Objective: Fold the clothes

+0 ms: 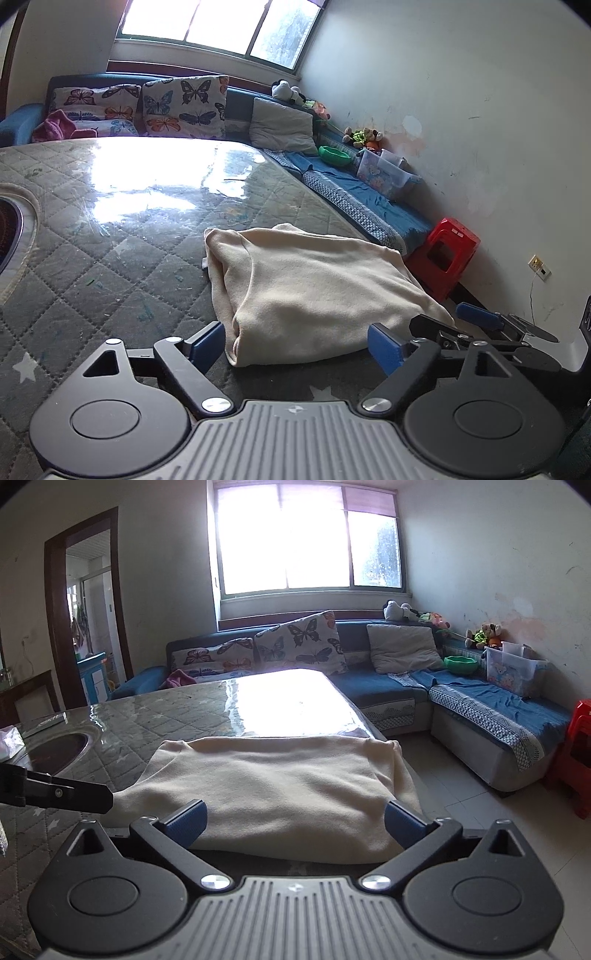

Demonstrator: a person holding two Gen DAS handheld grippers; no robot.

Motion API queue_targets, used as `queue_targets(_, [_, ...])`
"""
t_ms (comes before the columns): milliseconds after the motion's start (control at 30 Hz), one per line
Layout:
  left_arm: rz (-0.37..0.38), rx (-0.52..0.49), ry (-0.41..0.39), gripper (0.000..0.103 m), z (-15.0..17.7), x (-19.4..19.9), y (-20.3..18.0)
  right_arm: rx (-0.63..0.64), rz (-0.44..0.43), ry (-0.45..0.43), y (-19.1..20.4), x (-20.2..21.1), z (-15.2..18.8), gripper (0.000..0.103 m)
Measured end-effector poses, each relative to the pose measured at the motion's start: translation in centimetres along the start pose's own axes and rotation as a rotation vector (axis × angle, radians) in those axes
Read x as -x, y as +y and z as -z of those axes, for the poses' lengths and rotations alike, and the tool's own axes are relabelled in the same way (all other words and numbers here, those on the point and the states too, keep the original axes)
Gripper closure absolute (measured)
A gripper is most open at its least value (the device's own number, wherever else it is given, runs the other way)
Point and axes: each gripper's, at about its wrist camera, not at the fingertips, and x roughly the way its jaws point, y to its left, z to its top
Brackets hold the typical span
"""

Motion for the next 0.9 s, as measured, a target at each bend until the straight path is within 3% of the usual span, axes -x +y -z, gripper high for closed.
queue_targets(300, [0.002, -0.011, -0.035, 0.001, 0.4, 1.1, -0.3, -0.004, 0.015, -0.028, 0.6, 1.0, 0.3, 0.0])
queue_targets(900, [-0.021, -0.02, -0.129, 0.0, 1.7, 4.0, 0.0, -0.041, 0.015, -0.049, 2.5, 4.0, 1.0, 0.0])
